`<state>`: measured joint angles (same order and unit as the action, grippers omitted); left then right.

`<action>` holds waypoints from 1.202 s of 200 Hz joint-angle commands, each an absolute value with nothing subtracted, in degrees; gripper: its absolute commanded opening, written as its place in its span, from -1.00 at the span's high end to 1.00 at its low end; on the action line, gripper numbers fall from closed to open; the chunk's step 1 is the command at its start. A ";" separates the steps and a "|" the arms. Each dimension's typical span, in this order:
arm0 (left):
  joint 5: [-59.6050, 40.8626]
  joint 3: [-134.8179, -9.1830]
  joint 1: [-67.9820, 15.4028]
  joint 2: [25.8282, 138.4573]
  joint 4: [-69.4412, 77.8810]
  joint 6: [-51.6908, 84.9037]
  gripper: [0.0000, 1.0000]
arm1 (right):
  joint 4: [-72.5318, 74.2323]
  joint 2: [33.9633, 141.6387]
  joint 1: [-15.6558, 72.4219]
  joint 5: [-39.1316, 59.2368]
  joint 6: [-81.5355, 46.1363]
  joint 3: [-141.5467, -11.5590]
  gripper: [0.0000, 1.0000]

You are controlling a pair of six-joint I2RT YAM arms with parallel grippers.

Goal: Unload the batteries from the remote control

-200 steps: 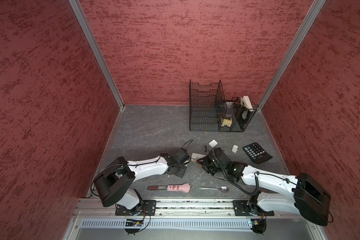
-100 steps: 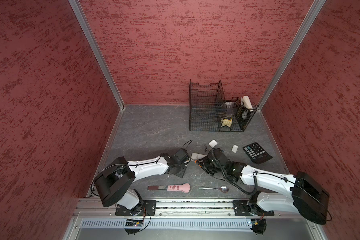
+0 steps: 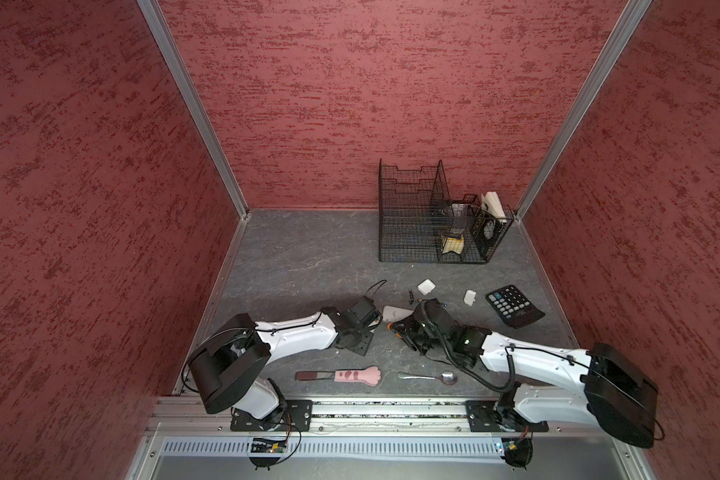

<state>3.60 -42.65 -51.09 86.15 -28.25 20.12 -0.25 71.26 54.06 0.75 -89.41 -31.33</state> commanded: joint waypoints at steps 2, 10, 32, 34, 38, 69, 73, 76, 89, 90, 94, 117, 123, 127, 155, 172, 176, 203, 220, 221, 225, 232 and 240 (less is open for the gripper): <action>3.32 -42.26 -51.40 87.48 -26.84 20.66 0.10 | 0.51 70.22 54.49 -1.62 -95.02 -30.58 1.00; 3.25 -42.28 -51.28 87.52 -26.87 20.67 0.10 | 0.44 70.22 54.44 -1.77 -94.97 -30.59 1.00; 3.16 -42.29 -51.34 87.47 -26.82 20.67 0.10 | 0.44 69.83 54.58 -2.49 -95.18 -30.24 1.00; 3.16 -42.28 -51.35 87.41 -26.85 20.68 0.10 | 0.48 69.80 54.54 -2.49 -95.25 -30.24 1.00; 3.16 -42.34 -51.38 87.37 -26.87 20.66 0.10 | 0.52 69.66 54.58 -2.69 -95.27 -30.15 1.00; 3.08 -42.34 -51.37 87.52 -26.82 20.56 0.10 | 0.30 69.11 54.56 -3.25 -95.12 -30.06 1.00; 3.11 -42.32 -51.40 87.50 -26.86 20.52 0.10 | 0.37 69.08 54.58 -3.27 -95.14 -30.06 1.00; 3.08 -42.36 -51.35 87.55 -26.89 20.55 0.11 | 0.41 69.08 54.56 -3.22 -95.15 -30.06 1.00; 3.08 -42.38 -51.37 87.65 -26.83 20.54 0.11 | 0.52 69.08 54.57 -3.42 -95.10 -29.89 1.00; 3.08 -42.41 -51.35 87.64 -26.86 20.56 0.11 | 0.52 69.08 54.58 -3.42 -95.10 -29.84 1.00; 3.10 -42.39 -51.35 87.63 -26.89 20.54 0.12 | 0.63 69.08 54.58 -3.43 -95.10 -29.80 1.00; 2.99 -42.45 -51.33 87.65 -26.90 20.50 0.12 | 1.86 69.67 54.58 -3.08 -95.17 -29.52 1.00; 3.03 -42.37 -51.35 87.77 -26.84 20.43 0.12 | 2.22 69.99 54.58 -2.92 -95.17 -29.53 1.00; 3.01 -42.44 -51.41 87.72 -26.89 20.48 0.12 | 2.57 70.17 54.51 -2.86 -95.18 -29.53 1.00; 2.99 -42.39 -51.49 87.71 -26.96 20.48 0.12 | 3.28 71.27 54.51 -2.18 -94.77 -30.21 1.00; 2.99 -42.43 -51.47 87.72 -26.97 20.49 0.12 | 2.24 70.93 54.58 -2.51 -94.49 -30.75 1.00; 2.99 -42.41 -51.50 87.67 -26.95 20.48 0.13 | 2.00 70.85 54.56 -2.60 -94.42 -30.83 1.00; 3.04 -42.45 -51.44 87.72 -26.86 20.48 0.13 | 1.27 70.49 54.58 -2.81 -94.22 -31.03 1.00; 3.04 -42.45 -51.48 87.72 -26.89 20.39 0.12 | 1.69 70.74 54.64 -2.73 -94.31 -30.82 1.00; 3.06 -42.41 -51.53 87.76 -26.85 20.39 0.13 | 1.72 70.75 54.66 -2.73 -94.31 -30.84 1.00; 2.99 -42.39 -51.56 87.77 -26.83 20.39 0.13 | 1.83 70.83 54.66 -2.64 -94.31 -30.85 1.00; 3.03 -42.42 -51.59 87.72 -26.83 20.39 0.13 | 1.92 70.99 54.67 -2.62 -94.35 -30.92 1.00; 2.99 -42.44 -51.53 87.73 -26.87 20.39 0.13 | 2.13 71.14 54.65 -2.47 -94.31 -31.01 1.00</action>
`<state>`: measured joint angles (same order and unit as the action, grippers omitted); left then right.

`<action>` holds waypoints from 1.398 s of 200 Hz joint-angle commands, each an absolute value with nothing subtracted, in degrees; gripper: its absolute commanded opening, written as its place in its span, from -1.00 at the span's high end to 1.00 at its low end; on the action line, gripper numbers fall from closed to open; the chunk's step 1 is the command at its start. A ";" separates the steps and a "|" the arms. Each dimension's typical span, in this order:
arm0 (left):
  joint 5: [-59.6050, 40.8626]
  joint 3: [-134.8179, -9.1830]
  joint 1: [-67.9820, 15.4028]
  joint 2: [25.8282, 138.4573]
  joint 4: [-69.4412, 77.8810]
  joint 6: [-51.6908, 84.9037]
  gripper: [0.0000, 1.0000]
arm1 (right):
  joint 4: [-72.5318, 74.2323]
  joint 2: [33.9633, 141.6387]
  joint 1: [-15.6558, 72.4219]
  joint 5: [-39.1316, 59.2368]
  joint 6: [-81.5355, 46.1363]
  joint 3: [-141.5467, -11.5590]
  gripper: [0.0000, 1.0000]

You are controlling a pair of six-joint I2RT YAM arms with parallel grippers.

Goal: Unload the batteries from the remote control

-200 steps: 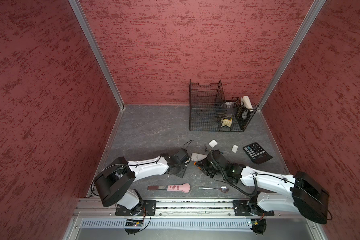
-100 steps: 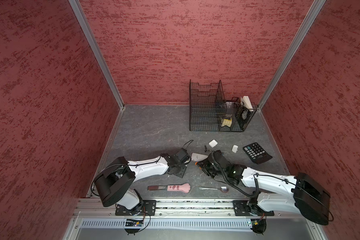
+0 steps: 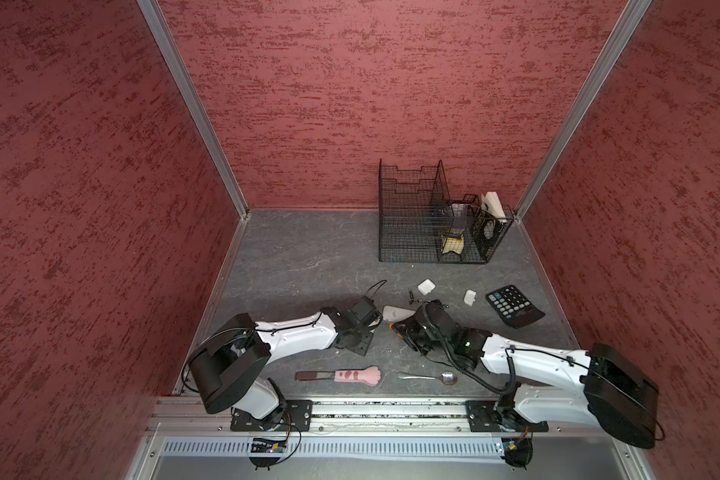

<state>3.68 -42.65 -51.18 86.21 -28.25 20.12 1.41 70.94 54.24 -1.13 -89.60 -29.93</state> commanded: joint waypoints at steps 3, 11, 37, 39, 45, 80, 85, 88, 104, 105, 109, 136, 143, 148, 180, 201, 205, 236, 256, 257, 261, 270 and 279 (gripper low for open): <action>2.99 -42.44 -51.56 87.73 -26.86 20.39 0.13 | 2.21 71.22 54.62 -2.45 -94.31 -30.98 1.00; 3.00 -42.42 -51.58 87.72 -26.89 20.39 0.13 | 2.41 71.43 54.67 -2.33 -94.22 -31.03 1.00; 3.02 -42.49 -51.61 87.82 -26.86 20.39 0.14 | 3.13 72.15 54.67 -1.84 -94.30 -31.03 1.00; 3.08 -42.53 -51.60 87.85 -26.80 20.39 0.14 | 3.20 72.16 54.65 -1.84 -94.33 -31.03 1.00; 3.00 -42.51 -51.68 87.85 -26.82 20.39 0.14 | 3.38 72.24 54.67 -1.74 -94.31 -31.03 1.00; 3.07 -42.52 -51.71 87.97 -26.81 20.33 0.14 | 4.15 73.03 54.73 -1.32 -94.46 -31.11 1.00; 3.14 -42.48 -51.72 87.90 -26.89 20.35 0.15 | 4.27 73.11 54.79 -1.19 -94.40 -31.03 1.00; 3.13 -42.50 -51.72 87.96 -26.88 20.35 0.15 | 4.37 73.15 54.83 -1.23 -94.47 -31.08 1.00; 3.16 -42.53 -51.68 87.98 -26.98 20.28 0.15 | 4.37 73.35 54.89 -1.01 -94.48 -31.15 1.00; 3.16 -42.54 -51.68 87.98 -26.98 20.29 0.15 | 4.38 73.32 54.91 -1.03 -94.48 -31.17 1.00; 3.09 -42.49 -51.72 87.98 -26.98 20.37 0.15 | 4.37 73.34 54.93 -1.01 -94.48 -31.13 1.00; 3.16 -42.56 -51.80 87.98 -26.98 20.39 0.15 | 4.08 73.06 55.00 -0.97 -94.82 -31.03 1.00; 3.16 -42.61 -51.84 88.07 -26.94 20.39 0.15 | 3.99 72.96 55.08 -0.97 -94.92 -31.03 1.00; 3.16 -42.63 -51.77 88.07 -26.98 20.39 0.15 | 3.85 72.95 55.09 -0.97 -95.05 -31.01 1.00; 3.49 -42.71 -51.93 88.31 -27.07 20.39 0.15 | 2.46 72.41 55.43 -0.70 -95.14 -31.98 1.00; 3.85 -42.66 -52.03 88.34 -27.06 20.48 0.17 | 2.80 72.54 55.40 -0.22 -96.01 -31.93 1.00; 3.85 -42.71 -52.07 88.39 -27.04 20.48 0.16 | 2.92 72.62 55.41 -0.09 -96.18 -31.99 1.00; 3.95 -42.70 -52.42 88.35 -27.07 20.39 0.17 | 3.09 73.29 55.63 0.52 -96.68 -32.26 1.00; 4.16 -42.64 -52.50 88.40 -26.99 20.48 0.17 | 3.66 73.54 55.79 0.59 -97.16 -32.04 1.00; 4.15 -42.63 -52.53 88.36 -27.03 20.48 0.17 | 3.68 73.55 55.80 0.56 -97.18 -32.01 1.00; 4.21 -42.70 -52.53 88.48 -27.00 20.48 0.17 | 3.77 73.52 55.75 0.56 -97.23 -31.99 1.00; 4.27 -42.78 -52.62 88.44 -27.05 20.50 0.18 | 3.78 73.62 55.89 0.48 -97.33 -31.93 1.00; 4.32 -42.72 -52.72 88.52 -27.07 20.40 0.18 | 3.92 73.64 55.89 0.36 -97.51 -31.82 1.00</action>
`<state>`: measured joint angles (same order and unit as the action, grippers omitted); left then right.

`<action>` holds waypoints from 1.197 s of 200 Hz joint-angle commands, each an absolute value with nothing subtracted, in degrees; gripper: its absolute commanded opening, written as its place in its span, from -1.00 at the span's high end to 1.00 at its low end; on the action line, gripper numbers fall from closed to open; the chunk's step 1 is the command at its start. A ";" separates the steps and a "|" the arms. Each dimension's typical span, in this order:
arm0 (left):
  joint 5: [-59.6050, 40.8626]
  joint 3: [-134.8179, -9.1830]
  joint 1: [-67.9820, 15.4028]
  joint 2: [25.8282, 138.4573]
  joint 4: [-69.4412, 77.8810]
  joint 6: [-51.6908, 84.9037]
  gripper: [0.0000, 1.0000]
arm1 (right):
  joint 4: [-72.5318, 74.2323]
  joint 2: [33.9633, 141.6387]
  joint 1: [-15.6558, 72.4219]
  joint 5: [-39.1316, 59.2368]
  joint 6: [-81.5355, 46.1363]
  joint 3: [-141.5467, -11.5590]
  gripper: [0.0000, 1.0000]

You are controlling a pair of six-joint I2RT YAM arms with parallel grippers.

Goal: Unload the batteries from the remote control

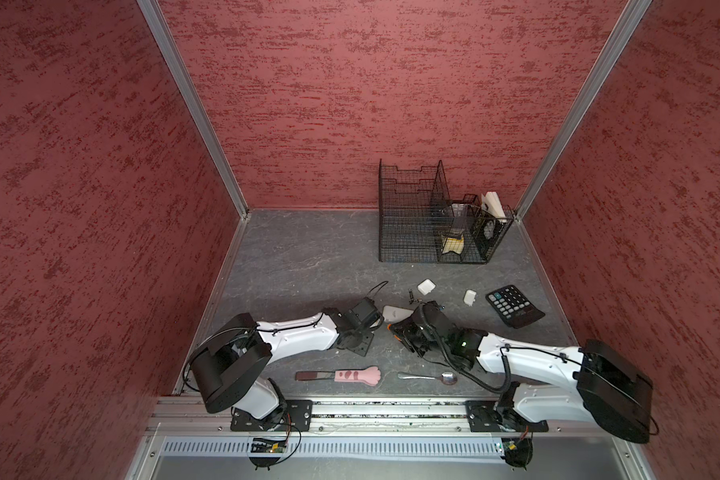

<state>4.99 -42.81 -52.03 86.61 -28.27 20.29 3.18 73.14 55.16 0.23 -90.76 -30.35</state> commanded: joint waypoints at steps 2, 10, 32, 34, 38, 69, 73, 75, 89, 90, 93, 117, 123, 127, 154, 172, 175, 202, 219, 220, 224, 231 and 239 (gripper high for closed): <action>4.31 -42.72 -52.67 88.58 -27.07 20.39 0.18 | 3.95 73.65 55.90 0.42 -97.55 -31.82 1.00; 4.31 -42.81 -52.71 88.67 -27.02 20.39 0.18 | 4.17 73.65 55.94 0.38 -97.87 -31.60 1.00; 4.31 -42.89 -52.79 88.68 -27.06 20.31 0.18 | 4.89 73.44 56.09 0.58 -98.61 -31.20 1.00; 4.31 -42.82 -52.75 88.73 -27.02 20.35 0.18 | 4.78 73.42 56.10 0.59 -98.68 -31.27 1.00; 4.31 -42.88 -52.89 88.73 -27.03 20.31 0.19 | 4.62 73.47 56.11 0.61 -98.74 -31.35 1.00; 4.57 -42.98 -53.07 88.81 -27.02 20.33 0.20 | 5.43 73.37 56.12 1.25 -99.70 -31.11 1.00; 4.57 -42.96 -53.11 88.86 -27.07 20.31 0.20 | 5.30 73.43 56.15 1.32 -99.67 -31.19 1.00; 4.57 -42.93 -53.16 88.86 -27.07 20.30 0.20 | 5.21 73.47 56.12 1.32 -99.67 -31.20 1.00; 4.70 -42.98 -53.21 88.88 -27.14 20.22 0.20 | 6.10 73.72 56.16 1.64 -100.04 -30.67 1.00; 4.72 -42.93 -53.28 88.87 -27.10 20.22 0.20 | 6.22 73.73 56.16 1.61 -100.07 -30.63 1.00; 4.74 -42.97 -53.31 88.86 -27.07 20.17 0.21 | 6.50 73.82 56.16 1.64 -100.22 -30.45 1.00; 4.83 -42.91 -53.61 88.87 -27.07 20.12 0.22 | 8.73 74.26 56.13 1.58 -101.11 -29.27 1.00; 4.84 -42.97 -53.60 88.92 -27.05 20.11 0.22 | 8.64 74.34 56.11 1.63 -101.07 -29.27 1.00; 4.92 -43.00 -53.68 88.90 -27.06 20.13 0.22 | 8.54 74.41 56.12 1.72 -101.10 -29.27 1.00; 5.02 -42.92 -53.84 88.91 -27.04 19.97 0.24 | 10.50 74.64 56.14 1.78 -101.59 -28.49 1.00; 5.01 -42.98 -54.04 88.92 -27.07 19.88 0.24 | 12.15 74.87 56.05 1.87 -101.62 -27.95 1.00; 5.01 -42.93 -53.97 88.94 -27.07 19.91 0.24 | 12.35 74.86 56.03 1.97 -101.56 -27.88 1.00; 4.93 -43.15 -54.17 89.13 -27.06 19.64 0.25 | 14.80 75.66 55.46 3.54 -100.43 -28.10 1.00; 4.92 -43.22 -54.34 89.31 -27.06 19.51 0.25 | 15.18 76.38 55.16 4.76 -99.35 -29.12 1.00; 4.92 -43.19 -54.37 89.30 -27.07 19.51 0.26 | 15.19 76.47 55.18 4.80 -99.29 -29.19 1.00; 5.00 -43.24 -54.38 89.30 -27.12 19.51 0.25 | 15.25 76.65 55.05 5.10 -99.08 -29.45 1.00; 5.03 -43.29 -54.46 89.39 -27.08 19.51 0.26 | 15.37 76.94 55.06 5.52 -98.75 -29.82 1.00; 5.17 -43.31 -54.47 89.43 -27.10 19.51 0.26 | 15.53 77.30 55.02 5.87 -98.49 -30.27 1.00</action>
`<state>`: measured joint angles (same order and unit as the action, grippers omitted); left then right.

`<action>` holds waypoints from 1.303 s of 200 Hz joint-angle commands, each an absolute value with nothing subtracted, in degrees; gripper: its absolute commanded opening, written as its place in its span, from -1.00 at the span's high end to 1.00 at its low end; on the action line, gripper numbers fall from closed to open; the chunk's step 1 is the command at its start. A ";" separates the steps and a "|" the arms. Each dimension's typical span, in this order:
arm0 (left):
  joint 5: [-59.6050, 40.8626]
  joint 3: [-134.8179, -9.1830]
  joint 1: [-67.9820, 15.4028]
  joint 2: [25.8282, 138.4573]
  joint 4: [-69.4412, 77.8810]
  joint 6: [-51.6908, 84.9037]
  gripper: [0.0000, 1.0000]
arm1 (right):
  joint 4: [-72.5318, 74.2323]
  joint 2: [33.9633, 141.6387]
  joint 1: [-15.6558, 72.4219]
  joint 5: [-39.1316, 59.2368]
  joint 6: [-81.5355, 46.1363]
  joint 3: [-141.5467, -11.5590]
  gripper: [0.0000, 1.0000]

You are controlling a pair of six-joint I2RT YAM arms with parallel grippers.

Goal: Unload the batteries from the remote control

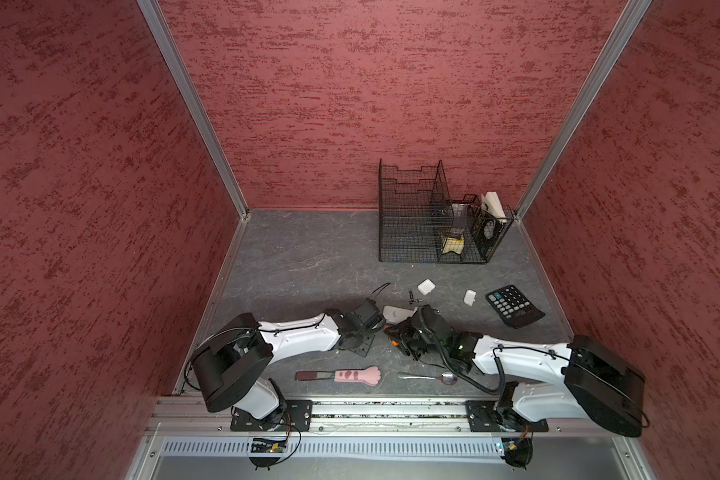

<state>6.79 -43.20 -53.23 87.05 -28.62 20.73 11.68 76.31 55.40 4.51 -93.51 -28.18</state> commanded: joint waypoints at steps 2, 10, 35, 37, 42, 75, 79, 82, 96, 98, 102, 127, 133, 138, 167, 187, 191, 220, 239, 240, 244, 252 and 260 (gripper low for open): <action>5.25 -43.32 -54.46 89.44 -27.08 19.51 0.26 | 15.55 77.44 55.02 5.95 -98.38 -30.37 1.00; 5.19 -43.29 -54.57 89.46 -27.21 19.62 0.26 | 15.56 77.77 55.02 6.23 -98.17 -30.81 1.00; 5.36 -43.31 -54.57 89.41 -27.23 19.69 0.27 | 15.69 77.95 55.02 6.50 -97.89 -31.91 1.00; 5.36 -43.30 -54.58 89.43 -27.18 19.69 0.27 | 15.55 77.89 54.98 6.50 -97.77 -32.08 1.00; 5.43 -43.37 -54.51 89.47 -27.20 19.69 0.27 | 14.99 77.81 55.00 6.50 -97.54 -32.56 1.00; 5.50 -43.32 -54.56 89.69 -27.18 19.69 0.27 | 12.16 76.61 54.96 5.53 -96.51 -34.19 1.00; 5.45 -43.30 -54.55 89.68 -27.17 19.69 0.27 | 11.80 76.40 55.01 5.28 -96.52 -34.27 1.00; 5.49 -43.30 -54.55 89.72 -27.20 19.73 0.27 | 11.43 76.10 54.99 4.89 -96.51 -34.35 1.00; 5.62 -43.26 -54.57 89.57 -27.22 19.80 0.27 | 7.59 74.76 55.10 3.20 -95.88 -35.25 1.00; 5.67 -43.31 -54.58 89.56 -27.20 19.82 0.27 | 6.95 74.48 55.11 2.95 -95.78 -35.35 1.00; 5.75 -43.33 -54.50 89.55 -27.17 19.86 0.28 | 5.65 73.99 55.06 2.43 -95.50 -35.51 1.00; 5.87 -43.21 -54.53 89.47 -27.21 20.00 0.28 | 1.52 70.69 54.91 1.38 -95.58 -34.29 1.00; 5.81 -43.25 -54.57 89.52 -27.19 20.01 0.28 | 1.12 69.92 54.80 1.64 -95.94 -33.51 1.00; 5.81 -43.28 -54.51 89.63 -27.26 19.97 0.28 | 0.66 69.28 54.82 1.83 -96.20 -32.99 1.00; 5.73 -43.32 -54.50 89.60 -27.27 19.75 0.28 | -3.88 65.74 53.78 3.58 -95.49 -31.04 1.00; 5.71 -43.34 -54.55 89.70 -27.41 19.78 0.28 | -5.16 64.78 52.88 4.50 -94.86 -30.12 1.00; 5.79 -43.35 -54.51 89.66 -27.42 19.78 0.28 | -4.94 64.78 52.75 4.71 -94.84 -29.94 1.00; 5.80 -43.39 -54.50 89.79 -27.42 19.81 0.28 | -1.00 67.22 52.34 6.37 -94.03 -29.62 1.00; 5.81 -43.39 -54.49 89.78 -27.49 19.83 0.28 | 2.12 70.27 52.38 8.43 -93.23 -30.43 1.00; 5.80 -43.36 -54.54 89.76 -27.50 19.80 0.28 | 2.20 70.42 52.34 8.48 -93.20 -30.51 1.00; 5.80 -43.35 -54.53 89.74 -27.49 19.84 0.28 | 2.54 71.01 52.38 8.77 -93.05 -30.85 1.00; 5.80 -43.34 -54.58 89.68 -27.45 19.86 0.28 | 2.82 71.97 52.34 9.17 -92.18 -31.64 1.00; 5.91 -43.40 -54.53 89.73 -27.51 19.95 0.29 | 2.50 72.77 52.38 9.64 -91.51 -32.52 1.00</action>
